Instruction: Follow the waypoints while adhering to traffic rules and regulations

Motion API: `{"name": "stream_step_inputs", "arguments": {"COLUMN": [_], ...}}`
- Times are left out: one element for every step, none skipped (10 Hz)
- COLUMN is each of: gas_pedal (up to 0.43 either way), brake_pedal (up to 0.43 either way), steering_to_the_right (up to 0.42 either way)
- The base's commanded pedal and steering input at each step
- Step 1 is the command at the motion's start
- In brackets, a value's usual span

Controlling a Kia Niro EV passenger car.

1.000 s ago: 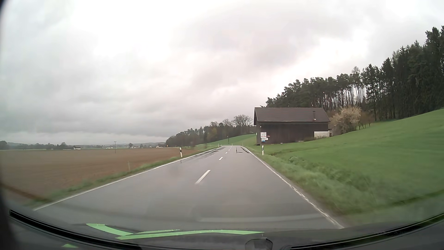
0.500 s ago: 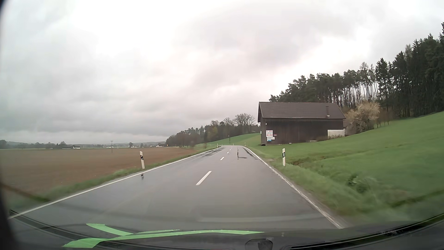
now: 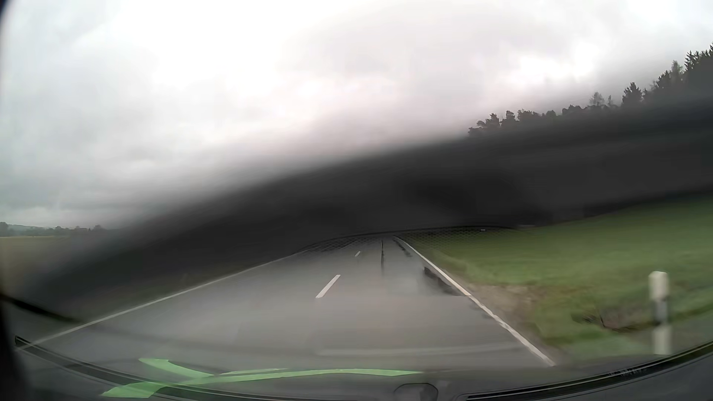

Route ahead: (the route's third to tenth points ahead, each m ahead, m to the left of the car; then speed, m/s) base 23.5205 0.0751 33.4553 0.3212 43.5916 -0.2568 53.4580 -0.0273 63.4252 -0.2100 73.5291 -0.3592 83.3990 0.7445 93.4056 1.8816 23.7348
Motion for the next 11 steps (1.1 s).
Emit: {"name": "stream_step_inputs", "arguments": {"gas_pedal": [0.118, 0.067, 0.020, 0.020, 0.020, 0.020, 0.020, 0.039, 0.047, 0.087, 0.098], "brake_pedal": [0.000, 0.000, 0.000, 0.000, 0.000, 0.000, 0.000, 0.000, 0.000, 0.000, 0.000], "steering_to_the_right": [0.001, 0.001, 0.001, 0.001, 0.001, 0.001, 0.000, -0.001, -0.001, -0.001, -0.001]}}
